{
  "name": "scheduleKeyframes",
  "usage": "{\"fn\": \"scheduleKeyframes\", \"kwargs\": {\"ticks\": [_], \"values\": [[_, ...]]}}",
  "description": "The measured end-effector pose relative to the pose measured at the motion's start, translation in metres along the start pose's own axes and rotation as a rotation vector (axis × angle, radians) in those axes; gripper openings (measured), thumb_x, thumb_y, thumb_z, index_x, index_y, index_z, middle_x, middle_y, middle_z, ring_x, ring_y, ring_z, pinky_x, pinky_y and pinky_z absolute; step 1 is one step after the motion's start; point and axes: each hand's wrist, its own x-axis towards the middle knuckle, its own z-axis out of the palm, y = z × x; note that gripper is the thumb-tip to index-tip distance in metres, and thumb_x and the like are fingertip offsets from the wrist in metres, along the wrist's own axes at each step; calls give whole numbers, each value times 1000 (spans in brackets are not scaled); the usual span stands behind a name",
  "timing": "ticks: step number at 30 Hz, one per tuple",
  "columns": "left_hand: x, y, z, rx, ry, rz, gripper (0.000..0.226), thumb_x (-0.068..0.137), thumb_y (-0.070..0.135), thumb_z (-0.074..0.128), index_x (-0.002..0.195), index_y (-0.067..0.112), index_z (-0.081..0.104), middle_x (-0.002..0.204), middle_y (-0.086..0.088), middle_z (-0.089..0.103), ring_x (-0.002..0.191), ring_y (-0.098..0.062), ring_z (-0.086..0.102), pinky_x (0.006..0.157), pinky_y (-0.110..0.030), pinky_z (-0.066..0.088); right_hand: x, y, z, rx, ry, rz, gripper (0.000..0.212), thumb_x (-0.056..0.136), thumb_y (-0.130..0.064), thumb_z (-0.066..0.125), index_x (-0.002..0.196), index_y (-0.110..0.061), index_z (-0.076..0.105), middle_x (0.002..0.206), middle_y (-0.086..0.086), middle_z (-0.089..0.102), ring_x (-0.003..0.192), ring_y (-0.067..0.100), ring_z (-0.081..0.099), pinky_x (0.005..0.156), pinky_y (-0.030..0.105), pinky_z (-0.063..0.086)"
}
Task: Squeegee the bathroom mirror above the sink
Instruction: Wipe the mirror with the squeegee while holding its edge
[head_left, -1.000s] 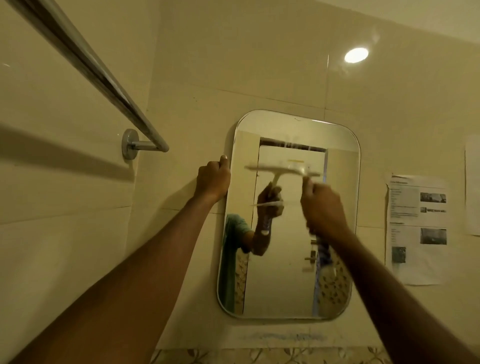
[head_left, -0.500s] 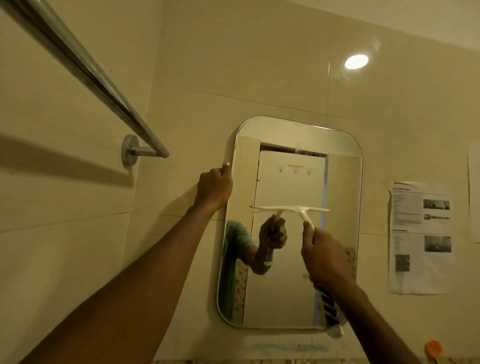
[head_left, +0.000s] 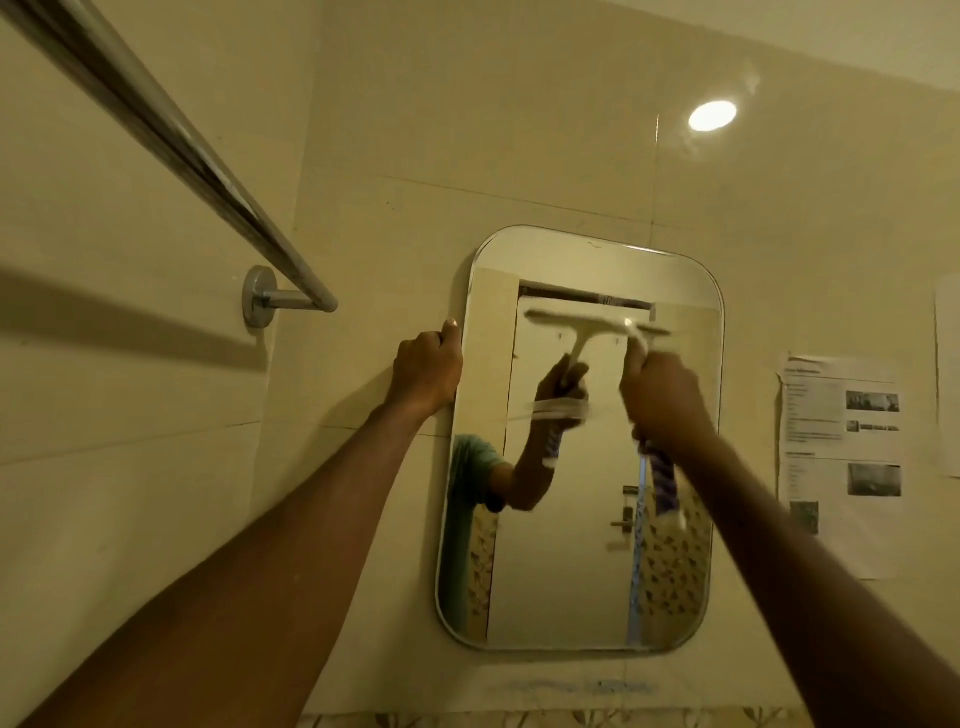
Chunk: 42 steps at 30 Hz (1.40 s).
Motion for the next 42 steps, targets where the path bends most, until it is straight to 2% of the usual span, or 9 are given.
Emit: {"fn": "scheduleKeyframes", "kwargs": {"ticks": [5, 13, 18, 22, 25, 29, 32, 37, 42], "values": [[-3, 2, -1, -5, -20, 3, 53, 99, 41, 24, 83, 5, 59, 101, -23, 68, 93, -38, 64, 88, -53, 52, -60, 22, 11, -52, -127, 71, 49, 103, -39, 28, 76, -8, 54, 58, 5, 54, 41, 13, 50, 32, 17, 35], [-5, 3, -1, -3, 25, -11, 50, 101, 40, 27, 69, 13, 54, 90, -20, 69, 81, -35, 68, 80, -51, 57, 57, -37, -53, 60, 33, 40, 43, 101, -39, 32, 95, -2, 54, 65, 8, 53, 48, 18, 51, 44, 27, 46], [-4, 2, -1, -22, 0, -20, 60, 99, 43, 26, 83, 1, 65, 87, -19, 71, 78, -34, 68, 79, -51, 57, 11, -2, -25, -20, -77, 72, 48, 103, -39, 28, 75, -7, 50, 60, 9, 54, 43, 18, 50, 38, 24, 41], [-6, 3, -1, 13, -17, -15, 61, 98, 45, 21, 98, 2, 65, 104, -20, 69, 94, -37, 64, 90, -50, 52, -65, 33, 12, -126, -171, 59, 52, 103, -40, 26, 71, -11, 53, 52, 2, 52, 36, 11, 47, 34, 19, 34], [-6, -1, -2, -1, -6, -15, 64, 93, 51, 22, 89, 4, 64, 98, -20, 70, 89, -37, 66, 86, -51, 54, -75, 30, 10, -111, -203, 60, 49, 103, -40, 28, 70, -12, 52, 54, 2, 53, 39, 12, 48, 36, 21, 36], [-13, -5, -1, -8, 11, -6, 56, 100, 38, 30, 81, -3, 64, 84, -25, 67, 78, -38, 67, 76, -51, 57, -18, 1, -18, 6, -49, 26, 49, 103, -39, 29, 70, -9, 50, 58, 6, 52, 42, 16, 49, 40, 25, 43], [-19, -10, 0, -4, -3, -7, 53, 101, 36, 30, 71, 5, 60, 69, -12, 59, 78, -39, 67, 75, -53, 57, -7, -2, -17, 40, -42, 27, 47, 104, -38, 28, 72, -9, 49, 60, 8, 53, 42, 17, 51, 40, 26, 45], [-30, -19, 2, 13, -1, 0, 53, 102, 34, 29, 88, -3, 64, 76, -14, 58, 75, -34, 63, 79, -50, 56, -91, 40, 31, -29, -112, 71, 49, 103, -36, 29, 67, -13, 52, 53, 2, 51, 39, 10, 46, 34, 19, 36], [-44, -25, 4, 91, 8, -13, 54, 103, 34, 27, 77, 0, 62, 72, -15, 58, 62, -21, 54, 74, -34, 50, -157, 57, 47, -15, -187, 134, 47, 103, -34, 31, 64, -18, 50, 56, 1, 54, 44, 13, 50, 40, 22, 38]]}}
